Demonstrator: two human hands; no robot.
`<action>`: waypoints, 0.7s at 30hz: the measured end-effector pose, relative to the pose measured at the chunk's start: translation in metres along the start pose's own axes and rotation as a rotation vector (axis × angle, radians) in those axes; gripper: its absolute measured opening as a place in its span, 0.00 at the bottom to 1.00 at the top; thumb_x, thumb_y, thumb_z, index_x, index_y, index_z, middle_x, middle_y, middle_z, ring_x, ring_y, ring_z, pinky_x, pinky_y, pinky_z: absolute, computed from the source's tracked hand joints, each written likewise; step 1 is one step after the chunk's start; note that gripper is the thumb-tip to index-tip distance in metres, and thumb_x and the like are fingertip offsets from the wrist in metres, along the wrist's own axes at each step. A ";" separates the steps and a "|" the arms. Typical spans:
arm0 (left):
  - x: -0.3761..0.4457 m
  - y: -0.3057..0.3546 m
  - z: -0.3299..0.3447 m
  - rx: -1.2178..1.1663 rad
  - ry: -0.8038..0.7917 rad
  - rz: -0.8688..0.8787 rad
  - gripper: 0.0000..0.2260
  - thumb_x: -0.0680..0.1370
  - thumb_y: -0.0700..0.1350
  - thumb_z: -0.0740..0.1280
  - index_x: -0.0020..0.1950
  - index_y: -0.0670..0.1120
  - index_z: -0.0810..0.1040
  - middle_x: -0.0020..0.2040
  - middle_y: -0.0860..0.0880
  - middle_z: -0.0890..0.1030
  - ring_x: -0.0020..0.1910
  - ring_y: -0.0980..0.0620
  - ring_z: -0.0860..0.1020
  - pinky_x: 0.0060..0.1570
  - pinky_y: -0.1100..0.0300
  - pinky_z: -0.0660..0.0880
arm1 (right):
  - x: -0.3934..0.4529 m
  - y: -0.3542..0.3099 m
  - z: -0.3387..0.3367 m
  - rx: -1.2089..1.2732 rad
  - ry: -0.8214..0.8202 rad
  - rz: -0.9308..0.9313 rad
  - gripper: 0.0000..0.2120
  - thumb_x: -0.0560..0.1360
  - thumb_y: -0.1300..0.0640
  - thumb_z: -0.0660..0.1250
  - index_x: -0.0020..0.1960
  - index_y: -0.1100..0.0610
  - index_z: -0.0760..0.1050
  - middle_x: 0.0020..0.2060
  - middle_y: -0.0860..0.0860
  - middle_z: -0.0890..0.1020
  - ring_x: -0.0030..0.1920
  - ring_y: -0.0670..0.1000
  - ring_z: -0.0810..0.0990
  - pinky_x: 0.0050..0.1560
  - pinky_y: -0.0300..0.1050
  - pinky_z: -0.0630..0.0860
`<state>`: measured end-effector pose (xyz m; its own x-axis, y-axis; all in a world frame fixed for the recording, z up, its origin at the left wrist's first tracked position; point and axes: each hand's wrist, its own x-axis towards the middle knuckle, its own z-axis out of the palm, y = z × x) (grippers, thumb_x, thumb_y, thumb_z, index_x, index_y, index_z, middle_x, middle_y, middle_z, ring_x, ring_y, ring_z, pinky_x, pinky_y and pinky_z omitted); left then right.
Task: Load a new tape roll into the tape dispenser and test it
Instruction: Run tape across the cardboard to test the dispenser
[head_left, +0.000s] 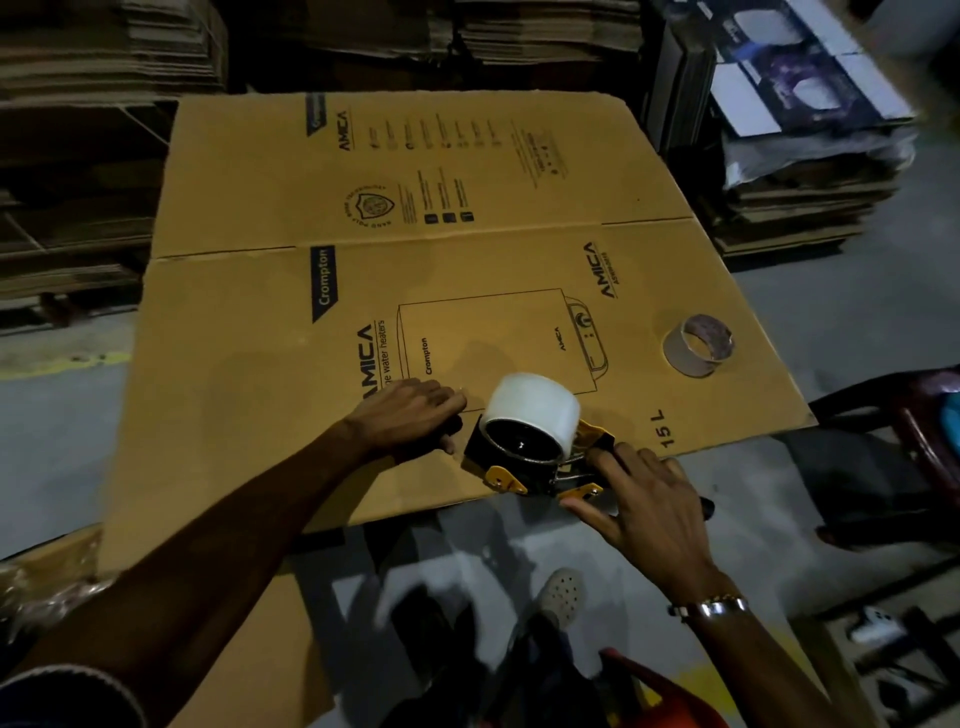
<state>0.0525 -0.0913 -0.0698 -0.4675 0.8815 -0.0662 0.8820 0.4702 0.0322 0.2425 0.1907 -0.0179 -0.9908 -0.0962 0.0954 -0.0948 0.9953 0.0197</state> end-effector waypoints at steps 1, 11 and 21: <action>-0.003 -0.002 -0.001 -0.010 -0.019 -0.017 0.23 0.78 0.61 0.62 0.63 0.45 0.67 0.58 0.42 0.78 0.54 0.43 0.77 0.50 0.49 0.75 | 0.000 0.000 0.000 -0.003 0.003 -0.009 0.25 0.76 0.32 0.61 0.59 0.51 0.75 0.51 0.51 0.79 0.47 0.55 0.78 0.42 0.49 0.71; -0.064 0.050 -0.017 -0.538 0.329 -0.529 0.05 0.81 0.45 0.61 0.57 0.48 0.69 0.52 0.47 0.79 0.46 0.50 0.76 0.45 0.52 0.76 | 0.001 0.002 0.001 -0.030 0.005 -0.056 0.26 0.75 0.33 0.61 0.59 0.53 0.74 0.50 0.54 0.79 0.46 0.55 0.78 0.42 0.49 0.70; -0.074 0.115 0.031 -0.415 0.230 -0.333 0.23 0.79 0.47 0.62 0.73 0.42 0.63 0.76 0.43 0.65 0.74 0.47 0.66 0.76 0.60 0.44 | 0.000 -0.005 -0.006 -0.036 0.007 -0.027 0.25 0.75 0.33 0.60 0.60 0.53 0.73 0.49 0.53 0.79 0.46 0.56 0.79 0.42 0.49 0.71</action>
<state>0.1908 -0.1036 -0.0924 -0.7577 0.6480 0.0776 0.6098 0.6605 0.4381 0.2437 0.1860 -0.0120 -0.9872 -0.1233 0.1010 -0.1179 0.9913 0.0586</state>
